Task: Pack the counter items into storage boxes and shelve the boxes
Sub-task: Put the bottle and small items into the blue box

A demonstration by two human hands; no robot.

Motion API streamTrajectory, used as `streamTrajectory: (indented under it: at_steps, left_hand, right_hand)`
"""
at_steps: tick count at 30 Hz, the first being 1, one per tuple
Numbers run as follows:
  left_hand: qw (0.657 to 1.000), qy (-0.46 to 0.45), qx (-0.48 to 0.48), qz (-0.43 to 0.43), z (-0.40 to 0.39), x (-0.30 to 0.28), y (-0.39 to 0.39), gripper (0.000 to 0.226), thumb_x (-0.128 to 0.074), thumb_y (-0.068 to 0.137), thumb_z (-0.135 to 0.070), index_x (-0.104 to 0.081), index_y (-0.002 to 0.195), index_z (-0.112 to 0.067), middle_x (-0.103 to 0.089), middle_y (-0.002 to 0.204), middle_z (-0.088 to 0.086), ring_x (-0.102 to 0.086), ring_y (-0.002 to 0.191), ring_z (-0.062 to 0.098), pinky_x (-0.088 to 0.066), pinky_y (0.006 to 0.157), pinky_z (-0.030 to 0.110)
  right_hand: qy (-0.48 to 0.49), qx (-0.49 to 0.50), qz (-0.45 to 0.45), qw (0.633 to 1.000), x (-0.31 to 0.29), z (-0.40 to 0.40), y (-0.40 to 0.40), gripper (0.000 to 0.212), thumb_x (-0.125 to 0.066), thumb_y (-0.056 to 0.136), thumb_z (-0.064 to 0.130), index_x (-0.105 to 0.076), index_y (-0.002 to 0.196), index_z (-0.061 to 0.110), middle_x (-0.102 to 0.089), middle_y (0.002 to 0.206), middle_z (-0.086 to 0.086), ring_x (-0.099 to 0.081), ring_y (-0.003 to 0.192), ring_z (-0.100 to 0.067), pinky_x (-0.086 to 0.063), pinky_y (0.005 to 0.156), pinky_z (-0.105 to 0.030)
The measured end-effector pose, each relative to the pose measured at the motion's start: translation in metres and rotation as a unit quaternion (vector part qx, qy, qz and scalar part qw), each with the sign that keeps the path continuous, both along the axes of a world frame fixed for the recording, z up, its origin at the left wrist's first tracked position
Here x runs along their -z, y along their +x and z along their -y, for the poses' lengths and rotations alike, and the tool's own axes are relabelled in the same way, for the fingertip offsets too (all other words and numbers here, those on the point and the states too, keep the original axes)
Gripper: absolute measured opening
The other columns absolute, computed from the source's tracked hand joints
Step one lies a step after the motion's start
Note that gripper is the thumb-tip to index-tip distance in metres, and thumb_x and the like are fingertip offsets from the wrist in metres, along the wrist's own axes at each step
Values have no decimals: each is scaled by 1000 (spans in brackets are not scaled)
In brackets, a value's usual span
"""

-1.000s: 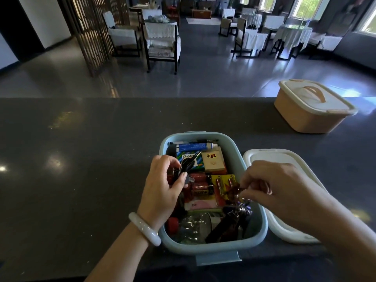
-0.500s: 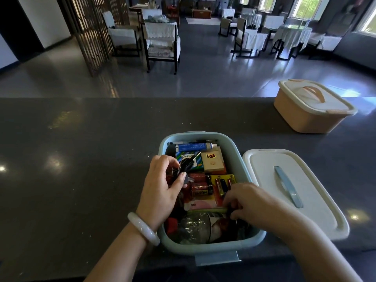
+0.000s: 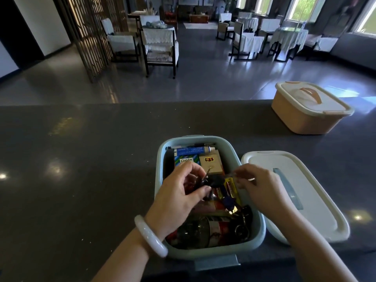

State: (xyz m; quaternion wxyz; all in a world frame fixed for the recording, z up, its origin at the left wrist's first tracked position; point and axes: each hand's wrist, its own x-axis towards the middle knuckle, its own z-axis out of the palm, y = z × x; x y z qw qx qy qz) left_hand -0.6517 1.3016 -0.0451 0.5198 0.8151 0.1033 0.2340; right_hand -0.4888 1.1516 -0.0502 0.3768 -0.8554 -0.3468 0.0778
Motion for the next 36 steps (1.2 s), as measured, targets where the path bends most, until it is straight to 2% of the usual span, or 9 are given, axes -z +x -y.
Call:
streamTrajectory:
  at_steps: [3, 5, 8, 14, 17, 22, 27, 32, 36]
  left_hand:
    - [990, -109, 46, -75, 9, 2, 4, 23, -70, 85, -17, -59, 104, -22, -68, 101, -7, -65, 100, 8, -55, 89, 33]
    - [983, -71, 46, -164, 8, 8, 3, 24, -70, 85, -20, -60, 104, -30, -68, 102, -13, -62, 99, -2, -51, 94, 32]
    - [970, -32, 27, -240, 3, 14, -1, 28, -72, 84, -18, -61, 102, -36, -66, 100, -15, -61, 94, -7, -51, 93, 27]
    - [963, 0, 34, -266, 2, 16, -2, 26, -72, 85, -19, -62, 102, -36, -65, 102, -14, -63, 84, 0, -52, 72, 18]
    - [962, 32, 25, -270, 2, 17, -2, 24, -72, 85, -21, -65, 100, -38, -66, 99, -17, -61, 92, -4, -50, 78, 17]
    - [957, 47, 41, -284, 1, 8, -7, 23, -71, 85, -19, -68, 93, -40, -69, 95, -16, -64, 88, -3, -53, 79, 17]
    - [946, 222, -16, -237, -2, 5, -16, 22, -67, 89, -30, -66, 110, -35, -63, 106, -19, -55, 100, -4, -44, 86, 15]
    - [925, 263, 38, -270, -3, 12, -21, 35, -65, 90, -27, -59, 123, -37, -63, 116, -15, -57, 109, 0, -44, 93, 18]
    - [929, 286, 24, -235, -3, 18, -21, 43, -68, 88, -26, -55, 127, -38, -57, 115, -20, -54, 106, -1, -38, 81, 7]
  right_hand:
    - [101, 59, -67, 991, 5, 1, 0, 36, -60, 87, -1, -65, 84, 34, -71, 79, 10, -68, 69, -1, -57, 71, -26]
    - [102, 52, -77, 990, 7, 3, 0, 33, -60, 87, -2, -67, 86, 31, -72, 80, 7, -68, 70, -3, -57, 76, -31]
    - [62, 8, -53, 997, 8, 3, 1, 28, -66, 85, 5, -69, 88, 33, -72, 84, 11, -67, 79, -2, -54, 76, -23]
    - [-126, -194, -35, 972, 2, 1, -5, 22, -72, 82, 28, -65, 89, 47, -66, 89, 23, -60, 85, 10, -51, 69, -13]
    - [-208, -254, 11, 945, 7, -2, -11, 22, -72, 81, 32, -64, 98, 43, -60, 90, 24, -58, 81, 10, -47, 62, -8]
    - [-238, -276, -21, 931, 7, 0, -9, 27, -76, 76, 34, -63, 99, 42, -60, 83, 22, -57, 77, 13, -47, 59, -11]
    - [-219, -262, -4, 940, 6, -1, -10, 28, -74, 76, 45, -64, 103, 42, -57, 92, 23, -57, 82, 7, -47, 63, -11]
    - [-207, -246, 12, 947, 10, -3, -13, 25, -74, 78, 39, -64, 101, 40, -56, 91, 22, -56, 81, 6, -45, 60, -10]
    - [-195, -247, 29, 949, 12, 0, -10, 29, -74, 77, 43, -63, 104, 43, -53, 92, 29, -52, 83, 14, -42, 61, -5]
